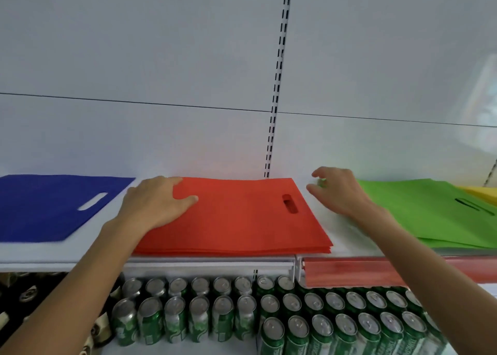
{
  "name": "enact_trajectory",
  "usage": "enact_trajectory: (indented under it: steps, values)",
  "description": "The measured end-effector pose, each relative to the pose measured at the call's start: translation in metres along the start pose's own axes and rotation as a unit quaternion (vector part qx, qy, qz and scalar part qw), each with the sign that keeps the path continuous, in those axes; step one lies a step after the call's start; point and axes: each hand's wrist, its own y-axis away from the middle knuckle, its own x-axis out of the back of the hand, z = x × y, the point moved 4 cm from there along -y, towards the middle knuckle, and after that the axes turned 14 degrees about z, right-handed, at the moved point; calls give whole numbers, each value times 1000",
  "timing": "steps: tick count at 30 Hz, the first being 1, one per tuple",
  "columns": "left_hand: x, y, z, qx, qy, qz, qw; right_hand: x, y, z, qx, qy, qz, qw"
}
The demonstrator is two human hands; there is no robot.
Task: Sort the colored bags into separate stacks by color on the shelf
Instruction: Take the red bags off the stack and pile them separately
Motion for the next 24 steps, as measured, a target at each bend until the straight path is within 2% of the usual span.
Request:
enact_trajectory:
  steps: [4,8,13,19,24]
  values:
    - [-18,4,59,-54,40,-11,998,29,-1,40,-20,3,34,999]
    - [-45,14,134,-101,60,-36,992,64,9,110,-53,14,64,996]
    - [-64,27,248,-132,81,6,988,119,10,224,-65,42,90,993]
    - [-93,66,390,-136,128,19,982,170,1,362,-67,60,71,993]
    - [-118,84,467,-119,154,9,981,197,-14,446,-78,67,50,993]
